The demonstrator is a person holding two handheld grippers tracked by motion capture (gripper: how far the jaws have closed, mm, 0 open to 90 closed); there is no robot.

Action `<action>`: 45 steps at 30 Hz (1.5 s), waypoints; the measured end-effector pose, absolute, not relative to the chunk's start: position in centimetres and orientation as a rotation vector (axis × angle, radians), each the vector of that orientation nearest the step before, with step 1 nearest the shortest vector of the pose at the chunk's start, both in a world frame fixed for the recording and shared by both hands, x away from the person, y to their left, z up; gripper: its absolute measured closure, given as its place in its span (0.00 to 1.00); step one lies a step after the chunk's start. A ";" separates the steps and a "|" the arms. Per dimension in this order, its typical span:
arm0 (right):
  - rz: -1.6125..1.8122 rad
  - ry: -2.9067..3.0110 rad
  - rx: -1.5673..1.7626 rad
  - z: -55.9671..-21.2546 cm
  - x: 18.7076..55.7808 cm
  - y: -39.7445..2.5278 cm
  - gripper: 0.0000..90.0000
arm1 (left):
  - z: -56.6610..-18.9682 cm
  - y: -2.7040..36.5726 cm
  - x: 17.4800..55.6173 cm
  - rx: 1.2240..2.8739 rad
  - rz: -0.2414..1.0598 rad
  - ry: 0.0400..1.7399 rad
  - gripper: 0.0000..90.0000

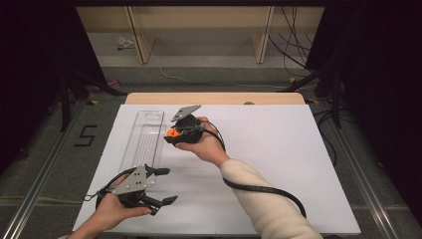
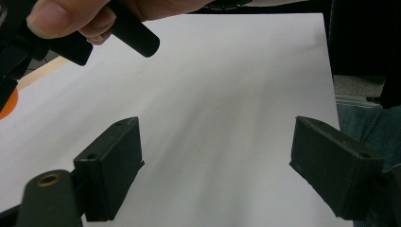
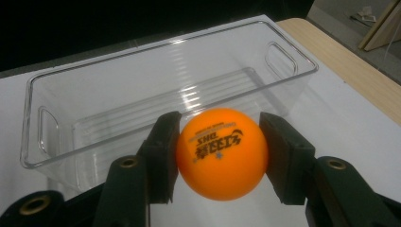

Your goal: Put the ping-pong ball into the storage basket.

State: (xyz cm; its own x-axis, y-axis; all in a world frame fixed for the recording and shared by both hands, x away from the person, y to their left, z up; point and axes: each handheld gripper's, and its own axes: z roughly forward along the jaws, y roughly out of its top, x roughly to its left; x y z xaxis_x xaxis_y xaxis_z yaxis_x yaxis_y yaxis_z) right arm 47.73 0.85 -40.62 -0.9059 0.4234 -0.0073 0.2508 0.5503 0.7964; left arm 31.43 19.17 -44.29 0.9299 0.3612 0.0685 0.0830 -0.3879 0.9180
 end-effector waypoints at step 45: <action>1.278 2.589 0.578 -40.2 48.7 2.6 0.57 | -44.3 19.1 31.4 1.972 0.303 0.308 0.19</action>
